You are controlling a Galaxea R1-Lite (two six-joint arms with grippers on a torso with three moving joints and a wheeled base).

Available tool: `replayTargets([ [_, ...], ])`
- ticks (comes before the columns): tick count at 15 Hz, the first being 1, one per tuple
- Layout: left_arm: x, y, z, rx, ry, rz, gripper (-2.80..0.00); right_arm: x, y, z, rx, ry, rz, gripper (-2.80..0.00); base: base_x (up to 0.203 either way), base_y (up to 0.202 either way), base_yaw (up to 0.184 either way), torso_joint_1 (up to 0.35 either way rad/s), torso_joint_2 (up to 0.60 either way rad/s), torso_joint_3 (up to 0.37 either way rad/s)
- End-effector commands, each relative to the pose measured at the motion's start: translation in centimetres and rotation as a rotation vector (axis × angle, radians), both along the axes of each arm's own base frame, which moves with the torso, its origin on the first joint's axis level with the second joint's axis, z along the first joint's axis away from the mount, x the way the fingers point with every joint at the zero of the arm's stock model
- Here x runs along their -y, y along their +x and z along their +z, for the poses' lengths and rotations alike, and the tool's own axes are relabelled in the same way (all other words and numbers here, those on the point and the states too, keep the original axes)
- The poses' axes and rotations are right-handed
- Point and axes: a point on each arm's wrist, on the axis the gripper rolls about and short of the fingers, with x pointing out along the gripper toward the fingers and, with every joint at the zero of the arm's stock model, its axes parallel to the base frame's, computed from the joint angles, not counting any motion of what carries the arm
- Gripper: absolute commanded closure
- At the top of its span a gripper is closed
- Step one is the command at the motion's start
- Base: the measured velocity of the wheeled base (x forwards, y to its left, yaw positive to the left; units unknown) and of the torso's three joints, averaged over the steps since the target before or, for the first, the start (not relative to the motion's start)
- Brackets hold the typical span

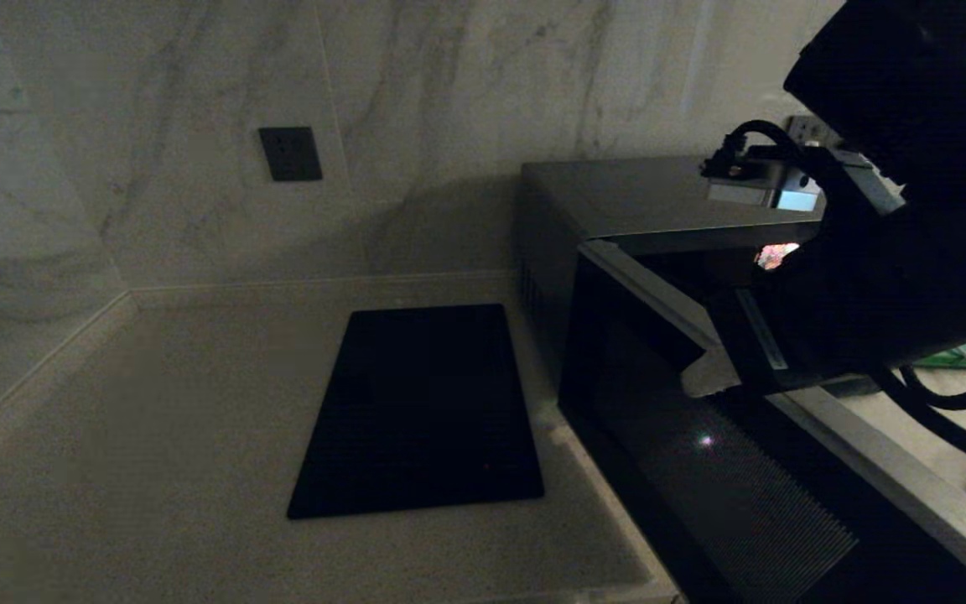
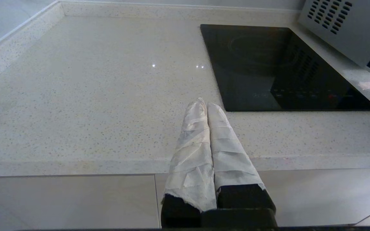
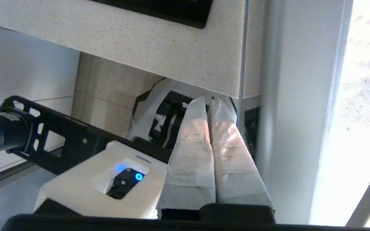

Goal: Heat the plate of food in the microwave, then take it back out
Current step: Close the microwave oven

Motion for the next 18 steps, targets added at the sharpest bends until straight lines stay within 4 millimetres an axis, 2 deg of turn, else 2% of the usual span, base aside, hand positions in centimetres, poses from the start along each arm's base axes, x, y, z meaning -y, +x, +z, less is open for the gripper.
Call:
replayTargets([
  [1,0.0,0.0,0.0,-0.001,-0.001,0.001,0.0,0.7,-0.6,0.4,0.008,-0.014,-0.018,0.0,0.0,0.0,0.0,0.0,0.0,0.0],
  [7,0.0,0.0,0.0,-0.001,-0.001,0.001,0.0,2.6,-0.1,0.2,-0.022,-0.055,-0.129,0.0,0.0,0.0,0.0,0.0,0.0,0.0],
  [14,0.0,0.0,0.0,-0.001,-0.001,0.001,0.0,4.0,0.5,0.5,0.03,-0.095,-0.275,0.0,0.0,0.0,0.0,0.0,0.0,0.0],
  [18,0.0,0.0,0.0,-0.001,-0.001,0.001,0.0,5.5,1.1,0.1,0.023,-0.125,-0.359,0.0,0.0,0.0,0.0,0.0,0.0,0.0],
])
